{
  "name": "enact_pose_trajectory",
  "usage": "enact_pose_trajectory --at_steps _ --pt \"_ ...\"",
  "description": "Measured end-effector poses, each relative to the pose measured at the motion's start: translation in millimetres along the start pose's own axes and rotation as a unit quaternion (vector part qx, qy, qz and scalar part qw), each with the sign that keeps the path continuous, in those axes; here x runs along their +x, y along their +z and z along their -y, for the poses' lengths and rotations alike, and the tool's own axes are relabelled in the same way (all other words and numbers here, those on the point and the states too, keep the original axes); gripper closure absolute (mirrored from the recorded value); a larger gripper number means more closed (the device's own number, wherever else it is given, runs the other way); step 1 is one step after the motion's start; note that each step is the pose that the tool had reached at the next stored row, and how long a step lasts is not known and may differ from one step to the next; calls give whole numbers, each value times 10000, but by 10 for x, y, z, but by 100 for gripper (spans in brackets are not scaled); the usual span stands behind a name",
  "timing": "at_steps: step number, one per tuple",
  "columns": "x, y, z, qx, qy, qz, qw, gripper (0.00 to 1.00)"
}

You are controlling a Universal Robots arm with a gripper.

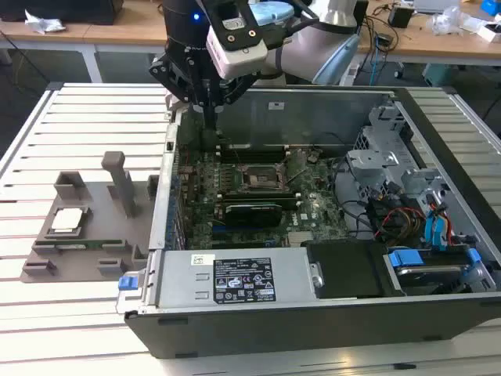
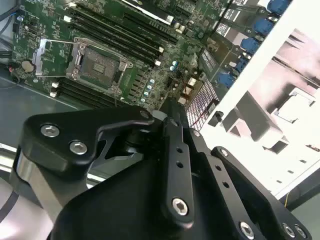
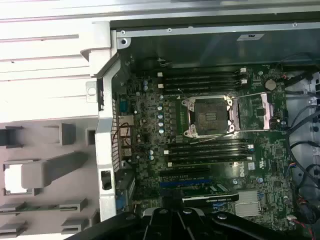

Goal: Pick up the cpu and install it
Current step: 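Reach for the cpu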

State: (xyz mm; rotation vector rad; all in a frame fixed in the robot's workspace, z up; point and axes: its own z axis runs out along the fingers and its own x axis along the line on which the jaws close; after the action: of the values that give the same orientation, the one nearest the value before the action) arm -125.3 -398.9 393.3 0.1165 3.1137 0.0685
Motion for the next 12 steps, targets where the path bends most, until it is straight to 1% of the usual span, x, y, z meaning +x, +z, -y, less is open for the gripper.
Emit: enact_pose_trajectory --at_steps 2,6,9,12 --pt "73 -2 5 0 0 0 10000 89" --pt "149 -4 11 0 0 0 10000 89" --pt "234 -6 17 0 0 1 10000 89" --pt "263 -7 20 0 0 0 10000 89"
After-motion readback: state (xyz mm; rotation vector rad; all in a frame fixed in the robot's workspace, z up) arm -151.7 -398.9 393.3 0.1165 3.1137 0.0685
